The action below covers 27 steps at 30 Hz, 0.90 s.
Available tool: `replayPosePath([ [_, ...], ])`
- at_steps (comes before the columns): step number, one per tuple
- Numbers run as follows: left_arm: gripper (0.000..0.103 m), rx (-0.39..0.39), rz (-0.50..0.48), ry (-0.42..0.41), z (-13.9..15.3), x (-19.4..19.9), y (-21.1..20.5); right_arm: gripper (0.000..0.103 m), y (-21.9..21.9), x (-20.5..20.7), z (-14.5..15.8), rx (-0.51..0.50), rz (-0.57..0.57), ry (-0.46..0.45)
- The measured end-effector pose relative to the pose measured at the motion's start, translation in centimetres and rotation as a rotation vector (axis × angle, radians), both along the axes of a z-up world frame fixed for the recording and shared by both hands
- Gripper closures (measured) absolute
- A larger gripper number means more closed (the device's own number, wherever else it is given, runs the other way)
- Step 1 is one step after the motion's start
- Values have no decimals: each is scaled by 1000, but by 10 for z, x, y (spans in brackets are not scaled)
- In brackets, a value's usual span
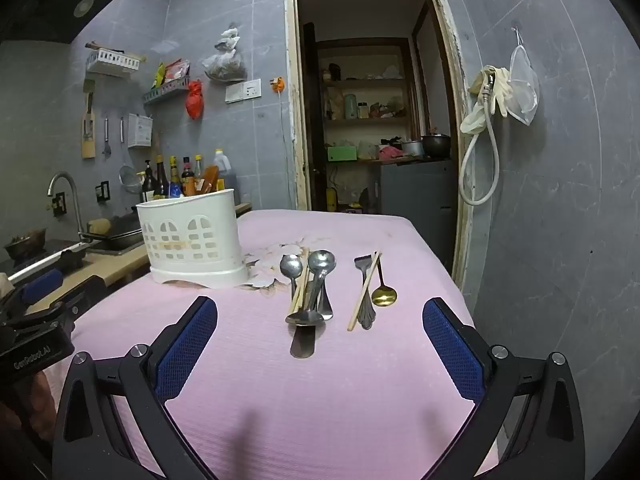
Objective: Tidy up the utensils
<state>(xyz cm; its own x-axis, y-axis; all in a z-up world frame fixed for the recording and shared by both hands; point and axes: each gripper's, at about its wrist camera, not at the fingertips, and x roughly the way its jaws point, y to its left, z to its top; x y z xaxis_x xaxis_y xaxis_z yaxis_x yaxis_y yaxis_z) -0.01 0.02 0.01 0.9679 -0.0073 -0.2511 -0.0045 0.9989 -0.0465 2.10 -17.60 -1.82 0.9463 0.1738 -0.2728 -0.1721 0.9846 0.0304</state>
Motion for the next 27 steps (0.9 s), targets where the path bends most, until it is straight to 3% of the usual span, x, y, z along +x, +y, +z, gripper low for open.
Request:
replayPosePath([
  [27, 9, 2, 1, 7, -4, 3, -3, 0, 1, 1, 0, 0, 6, 4],
])
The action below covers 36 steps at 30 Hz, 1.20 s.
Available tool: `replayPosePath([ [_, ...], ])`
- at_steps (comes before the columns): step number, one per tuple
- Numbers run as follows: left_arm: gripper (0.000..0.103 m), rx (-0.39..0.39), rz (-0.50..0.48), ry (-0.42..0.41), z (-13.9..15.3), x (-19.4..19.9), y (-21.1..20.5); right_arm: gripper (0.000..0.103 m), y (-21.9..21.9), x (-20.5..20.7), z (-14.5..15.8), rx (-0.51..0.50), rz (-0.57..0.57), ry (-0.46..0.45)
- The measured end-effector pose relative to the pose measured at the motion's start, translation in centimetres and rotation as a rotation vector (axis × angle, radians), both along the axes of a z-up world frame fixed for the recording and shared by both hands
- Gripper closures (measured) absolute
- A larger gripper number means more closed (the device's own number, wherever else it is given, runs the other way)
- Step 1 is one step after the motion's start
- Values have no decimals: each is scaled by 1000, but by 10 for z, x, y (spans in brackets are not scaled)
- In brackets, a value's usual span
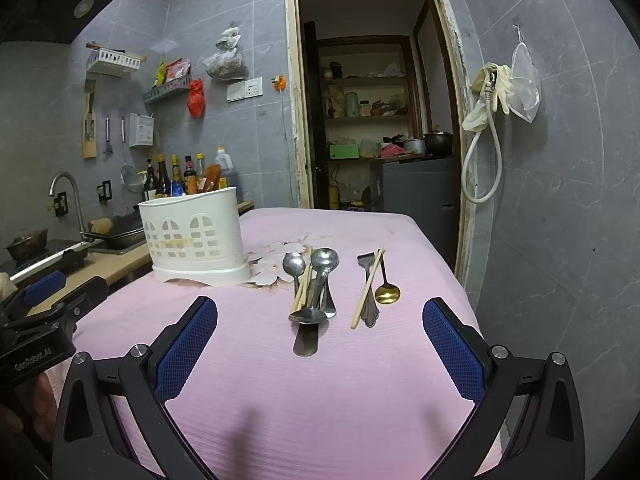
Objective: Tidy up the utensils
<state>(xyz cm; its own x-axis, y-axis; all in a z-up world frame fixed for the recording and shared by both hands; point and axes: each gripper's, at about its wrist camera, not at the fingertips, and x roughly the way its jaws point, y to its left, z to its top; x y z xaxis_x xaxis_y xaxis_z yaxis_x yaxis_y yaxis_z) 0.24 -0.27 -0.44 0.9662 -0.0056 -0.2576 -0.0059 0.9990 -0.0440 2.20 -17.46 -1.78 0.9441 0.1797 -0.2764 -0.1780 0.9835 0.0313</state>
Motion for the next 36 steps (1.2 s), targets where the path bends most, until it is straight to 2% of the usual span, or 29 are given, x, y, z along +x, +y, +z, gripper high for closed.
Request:
replayPosePath([
  [36, 9, -8, 2, 0, 0, -1, 5, 0, 6, -2, -2, 2, 3, -2],
])
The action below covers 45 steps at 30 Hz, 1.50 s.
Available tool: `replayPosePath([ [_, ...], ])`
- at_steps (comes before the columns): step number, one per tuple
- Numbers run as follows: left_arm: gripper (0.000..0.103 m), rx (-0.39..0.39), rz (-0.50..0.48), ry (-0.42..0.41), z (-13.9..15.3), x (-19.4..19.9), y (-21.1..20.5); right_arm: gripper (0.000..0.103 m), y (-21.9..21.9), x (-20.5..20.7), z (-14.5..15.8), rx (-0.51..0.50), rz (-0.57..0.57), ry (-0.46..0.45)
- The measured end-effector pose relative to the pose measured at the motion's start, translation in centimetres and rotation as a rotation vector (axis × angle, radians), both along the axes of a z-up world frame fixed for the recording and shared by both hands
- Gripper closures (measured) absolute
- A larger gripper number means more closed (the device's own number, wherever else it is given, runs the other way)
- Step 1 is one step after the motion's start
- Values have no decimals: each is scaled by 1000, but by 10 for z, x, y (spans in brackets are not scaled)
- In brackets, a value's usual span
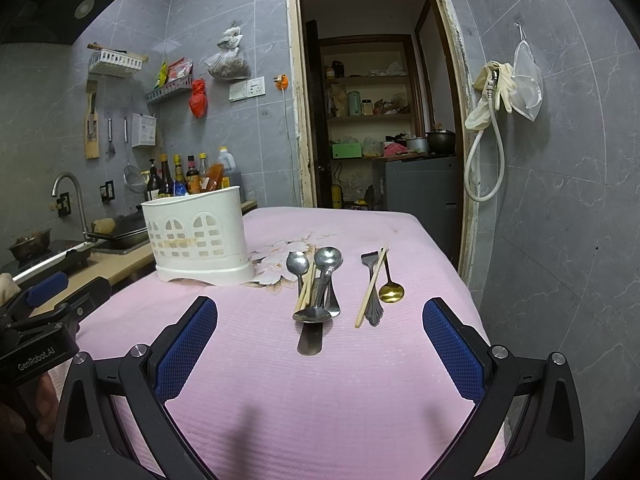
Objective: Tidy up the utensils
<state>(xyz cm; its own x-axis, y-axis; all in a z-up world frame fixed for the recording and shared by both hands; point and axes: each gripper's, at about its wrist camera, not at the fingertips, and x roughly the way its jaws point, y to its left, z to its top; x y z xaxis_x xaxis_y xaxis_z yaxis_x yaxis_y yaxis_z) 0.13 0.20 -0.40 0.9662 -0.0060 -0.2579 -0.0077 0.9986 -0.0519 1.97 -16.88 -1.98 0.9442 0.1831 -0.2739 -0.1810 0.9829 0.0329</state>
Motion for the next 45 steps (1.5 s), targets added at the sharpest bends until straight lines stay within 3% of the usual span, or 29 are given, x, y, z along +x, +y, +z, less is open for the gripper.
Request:
replayPosePath([
  [35, 9, 1, 2, 2, 0, 0, 0, 0, 0, 1, 0, 2, 2, 5],
  [45, 9, -72, -5, 27, 5, 16, 17, 0, 4, 0, 2, -19, 3, -50],
])
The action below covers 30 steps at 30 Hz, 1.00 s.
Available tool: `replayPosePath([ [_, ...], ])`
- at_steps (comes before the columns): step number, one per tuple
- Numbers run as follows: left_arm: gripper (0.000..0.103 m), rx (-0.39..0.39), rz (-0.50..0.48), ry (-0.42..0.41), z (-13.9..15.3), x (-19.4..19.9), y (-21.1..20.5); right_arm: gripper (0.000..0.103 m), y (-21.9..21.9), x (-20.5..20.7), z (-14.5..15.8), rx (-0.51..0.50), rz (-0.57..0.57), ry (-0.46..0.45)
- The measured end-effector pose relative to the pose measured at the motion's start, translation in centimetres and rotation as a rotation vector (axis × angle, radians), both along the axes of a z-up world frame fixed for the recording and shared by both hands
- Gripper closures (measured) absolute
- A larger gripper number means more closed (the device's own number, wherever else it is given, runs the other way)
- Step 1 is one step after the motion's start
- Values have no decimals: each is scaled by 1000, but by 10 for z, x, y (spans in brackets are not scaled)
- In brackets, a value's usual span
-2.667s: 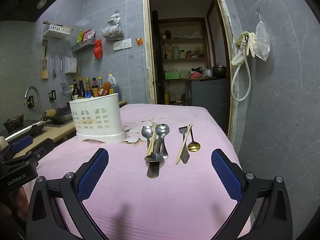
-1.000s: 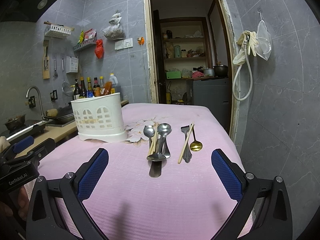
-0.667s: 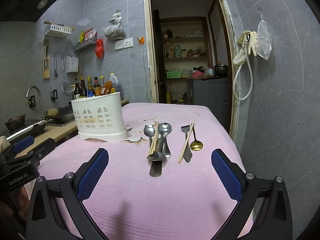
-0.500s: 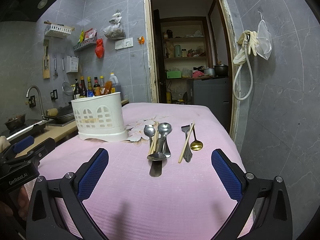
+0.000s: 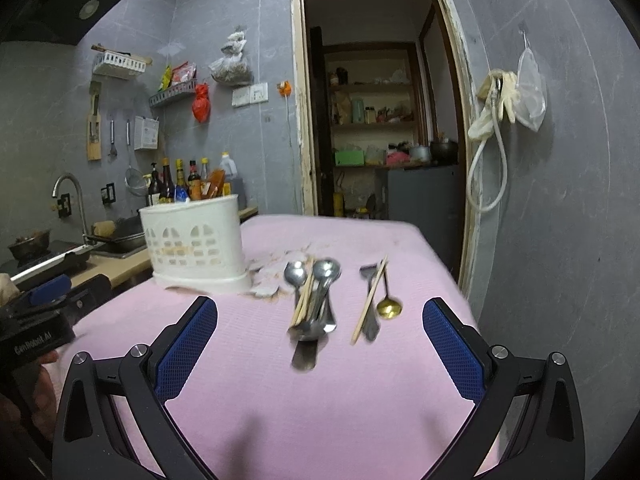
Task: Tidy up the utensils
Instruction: 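Lower the left gripper onto a chopstick while the right gripper reaches a chopstick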
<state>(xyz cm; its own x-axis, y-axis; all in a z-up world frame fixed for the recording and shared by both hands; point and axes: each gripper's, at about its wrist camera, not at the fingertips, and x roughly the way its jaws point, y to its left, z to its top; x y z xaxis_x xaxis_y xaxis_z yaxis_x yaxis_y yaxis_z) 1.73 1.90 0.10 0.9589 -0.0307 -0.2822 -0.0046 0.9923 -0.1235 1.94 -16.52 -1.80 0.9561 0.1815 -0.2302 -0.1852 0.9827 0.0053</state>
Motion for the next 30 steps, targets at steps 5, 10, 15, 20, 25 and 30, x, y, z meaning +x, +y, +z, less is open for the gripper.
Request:
replayPosePath([
  [5, 9, 5, -30, -2, 19, 17, -7, 0, -14, 14, 16, -37, -9, -51],
  [10, 9, 11, -100, 33, 32, 43, -21, 0, -27, 37, 33, -72, 19, -47],
  [15, 9, 1, -172, 84, 41, 72, -41, 0, -45, 74, 47, -72, 34, 3],
  [20, 10, 12, -256, 154, 42, 106, -64, 0, -63, 116, 44, -83, 0, 94],
  [25, 16, 53, -330, 208, 37, 140, -90, 0, -77, 149, 33, -83, 16, 191],
  [30, 36, 89, -379, 277, 25, 174, -109, 12, -87, 183, 22, -43, 79, 301],
])
